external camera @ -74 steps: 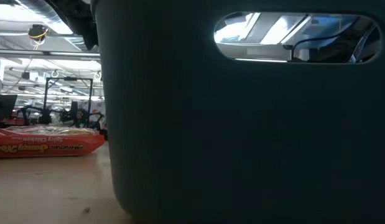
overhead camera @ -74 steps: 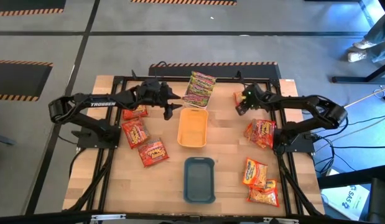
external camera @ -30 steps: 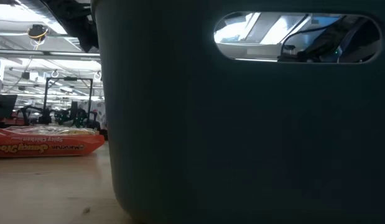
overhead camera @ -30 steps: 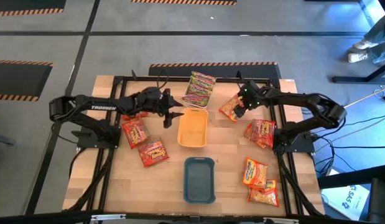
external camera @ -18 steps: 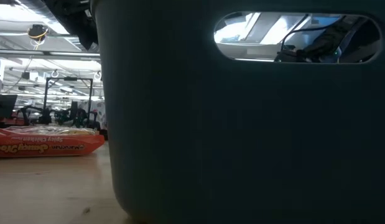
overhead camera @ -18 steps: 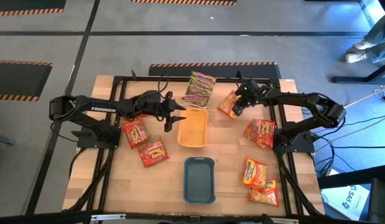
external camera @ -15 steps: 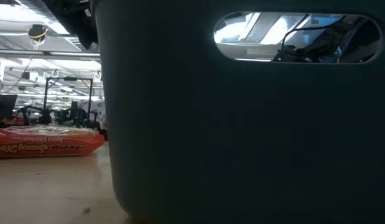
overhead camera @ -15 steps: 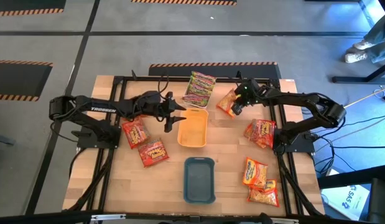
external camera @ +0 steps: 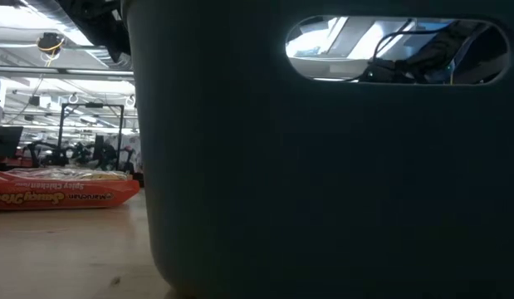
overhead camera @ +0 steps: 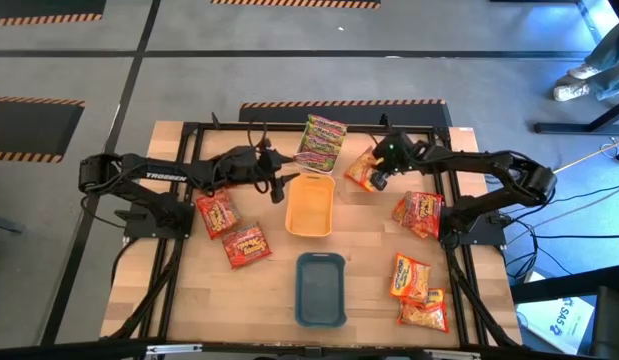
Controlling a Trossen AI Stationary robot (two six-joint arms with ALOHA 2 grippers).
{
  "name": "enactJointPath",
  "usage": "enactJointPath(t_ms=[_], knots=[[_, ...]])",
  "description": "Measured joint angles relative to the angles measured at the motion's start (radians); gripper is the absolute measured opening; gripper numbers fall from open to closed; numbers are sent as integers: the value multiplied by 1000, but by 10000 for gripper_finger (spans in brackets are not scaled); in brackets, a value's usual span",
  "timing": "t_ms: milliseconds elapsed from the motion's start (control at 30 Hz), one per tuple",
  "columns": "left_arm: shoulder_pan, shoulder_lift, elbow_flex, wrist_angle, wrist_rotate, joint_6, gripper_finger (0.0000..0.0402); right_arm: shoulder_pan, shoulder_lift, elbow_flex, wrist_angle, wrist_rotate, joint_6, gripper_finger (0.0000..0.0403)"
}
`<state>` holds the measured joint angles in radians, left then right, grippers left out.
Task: Sort Maruchan noodles
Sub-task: Put the yellow noodle pack into the yellow bin
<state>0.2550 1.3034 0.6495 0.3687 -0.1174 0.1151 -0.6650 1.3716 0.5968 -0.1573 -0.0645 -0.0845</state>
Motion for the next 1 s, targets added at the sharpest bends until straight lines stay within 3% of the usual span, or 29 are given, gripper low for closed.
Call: enactJointPath(t_ms=[300, 533, 733, 1000], knots=[[0, 0, 0, 1, -23, 64, 203, 64, 0, 0, -1, 57, 76, 2], [26, 14, 0, -4, 86, 3, 253, 130, -22, 0, -2, 125, 79, 2], [32, 63, 0, 5, 112, -63, 293, 187, -121, 8, -10, 167, 23, 2], [12, 139, 8, 93, 161, -221, 290, 309, -237, 99, -26, 164, -137, 2]])
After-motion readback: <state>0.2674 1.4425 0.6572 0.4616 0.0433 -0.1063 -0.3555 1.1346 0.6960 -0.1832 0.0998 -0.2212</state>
